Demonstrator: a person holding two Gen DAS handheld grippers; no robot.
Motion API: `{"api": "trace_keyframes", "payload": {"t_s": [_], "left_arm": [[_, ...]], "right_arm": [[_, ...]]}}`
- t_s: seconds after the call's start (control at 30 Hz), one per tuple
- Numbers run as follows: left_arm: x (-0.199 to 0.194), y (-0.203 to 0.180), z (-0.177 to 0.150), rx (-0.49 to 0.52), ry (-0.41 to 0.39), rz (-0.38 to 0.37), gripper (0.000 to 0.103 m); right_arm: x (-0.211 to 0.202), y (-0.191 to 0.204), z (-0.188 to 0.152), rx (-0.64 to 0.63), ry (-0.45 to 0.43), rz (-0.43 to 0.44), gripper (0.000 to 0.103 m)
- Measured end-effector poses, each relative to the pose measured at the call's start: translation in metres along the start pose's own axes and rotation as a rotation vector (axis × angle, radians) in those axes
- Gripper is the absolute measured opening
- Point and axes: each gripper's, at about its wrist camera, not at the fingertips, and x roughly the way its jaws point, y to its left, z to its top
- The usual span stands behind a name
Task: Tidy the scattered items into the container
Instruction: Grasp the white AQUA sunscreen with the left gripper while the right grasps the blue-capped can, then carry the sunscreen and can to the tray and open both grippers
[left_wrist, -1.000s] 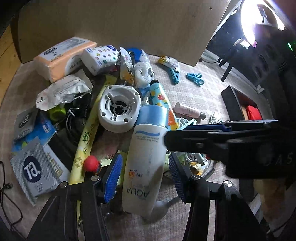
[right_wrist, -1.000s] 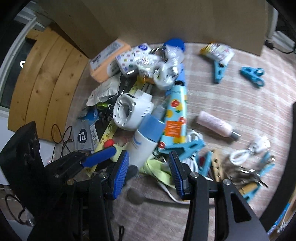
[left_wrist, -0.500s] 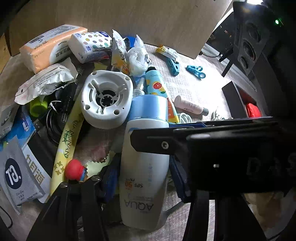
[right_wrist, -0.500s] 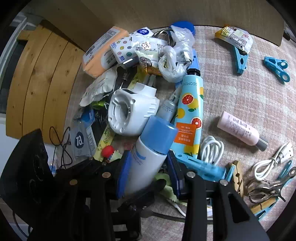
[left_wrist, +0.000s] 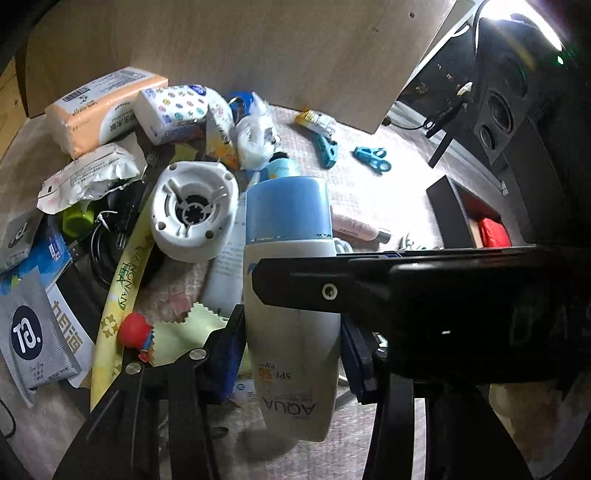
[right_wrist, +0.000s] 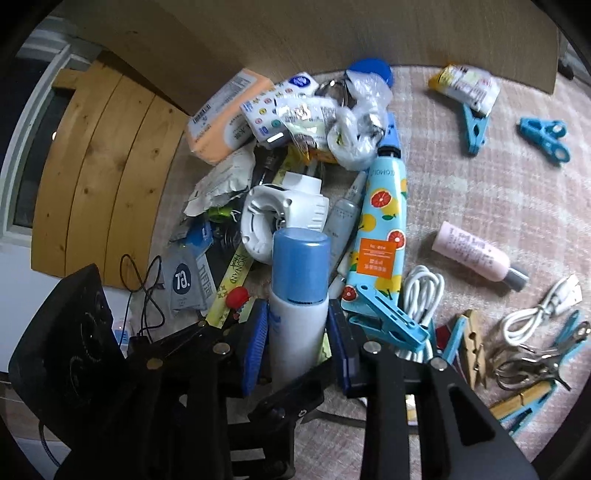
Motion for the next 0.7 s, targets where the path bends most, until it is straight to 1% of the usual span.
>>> {"api": "trace_keyframes", "payload": {"t_s": [0.13,0.27,0.3,0.47,0.57,0.7], "left_arm": [[-0.007,-0.015,0.003,0.023,-0.007,0.002,0.044],[-0.011,-0.043,0.007,0.066,-0.014,0.000,0.044],[-0.012,-0.053,0.008,0.081,-0.017,-0.005,0.044],[-0.005,-0.104,0.012,0.145,-0.030,-0.039,0.044],[0.005,-0.141,0.014,0.187,-0.021,-0.073,0.044],[0.018,-0.191,0.013,0.242,-0.001,-0.125,0.044]], "right_arm": [[-0.014,-0.006,-0.002,0.017,-0.016,0.018,0.031],[-0.039,-0.014,-0.009,0.010,-0.038,0.021,0.031],[-0.042,-0.014,-0.009,0.010,-0.043,0.020,0.031],[-0.086,-0.040,-0.022,0.029,-0.092,0.006,0.031],[-0.112,-0.062,-0.030,0.049,-0.125,-0.021,0.031],[-0.151,-0.101,-0.047,0.091,-0.161,-0.040,0.031]]}}
